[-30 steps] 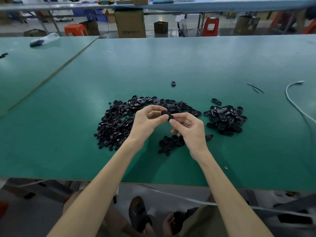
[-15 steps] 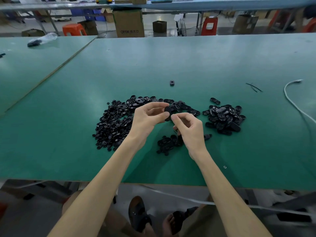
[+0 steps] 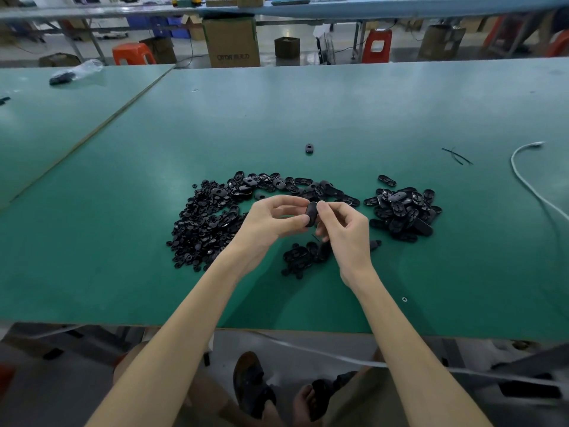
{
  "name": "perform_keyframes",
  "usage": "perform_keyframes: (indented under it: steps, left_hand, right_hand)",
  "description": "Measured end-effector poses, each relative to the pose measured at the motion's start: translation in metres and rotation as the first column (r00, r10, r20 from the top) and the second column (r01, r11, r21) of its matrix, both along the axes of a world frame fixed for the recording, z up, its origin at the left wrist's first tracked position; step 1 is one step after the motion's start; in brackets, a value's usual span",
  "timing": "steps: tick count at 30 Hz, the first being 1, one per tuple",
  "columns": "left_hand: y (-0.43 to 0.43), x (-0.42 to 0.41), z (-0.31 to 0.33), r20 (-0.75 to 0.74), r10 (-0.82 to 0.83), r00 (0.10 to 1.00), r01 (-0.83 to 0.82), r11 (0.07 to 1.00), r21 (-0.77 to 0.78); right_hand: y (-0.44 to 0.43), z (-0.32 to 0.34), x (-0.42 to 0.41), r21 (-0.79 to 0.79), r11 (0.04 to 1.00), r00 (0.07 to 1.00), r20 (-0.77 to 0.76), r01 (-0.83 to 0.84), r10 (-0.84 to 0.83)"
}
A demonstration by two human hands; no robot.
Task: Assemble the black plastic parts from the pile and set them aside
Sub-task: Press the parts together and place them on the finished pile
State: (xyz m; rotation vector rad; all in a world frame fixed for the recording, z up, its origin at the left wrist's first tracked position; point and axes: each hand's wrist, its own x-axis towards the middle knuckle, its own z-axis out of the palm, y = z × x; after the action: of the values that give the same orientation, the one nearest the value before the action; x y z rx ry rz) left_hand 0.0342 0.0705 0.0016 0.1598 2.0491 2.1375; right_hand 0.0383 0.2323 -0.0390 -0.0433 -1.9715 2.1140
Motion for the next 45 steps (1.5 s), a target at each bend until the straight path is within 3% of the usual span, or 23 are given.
perform_keyframes:
  steps: [11, 22, 45]
  left_hand:
    - [0.002, 0.004, -0.012, 0.177, -0.07, 0.982, 0.029, 0.973, 0.228]
    - [0.006, 0.002, -0.015, 0.183, 0.063, 0.981, -0.108, 0.962, 0.25]
    - [0.007, 0.004, -0.01, 0.176, 0.057, 0.983, -0.096, 0.97, 0.223]
  right_hand:
    - [0.0, -0.002, -0.002, -0.019, 1.0, 1.0, 0.0, 0.013, -0.013]
    - [0.0, -0.003, -0.001, 0.022, 0.999, 0.999, -0.033, -0.029, 0.03]
    - [0.0, 0.001, 0.001, 0.007, 1.0, 1.0, -0.021, -0.022, 0.022]
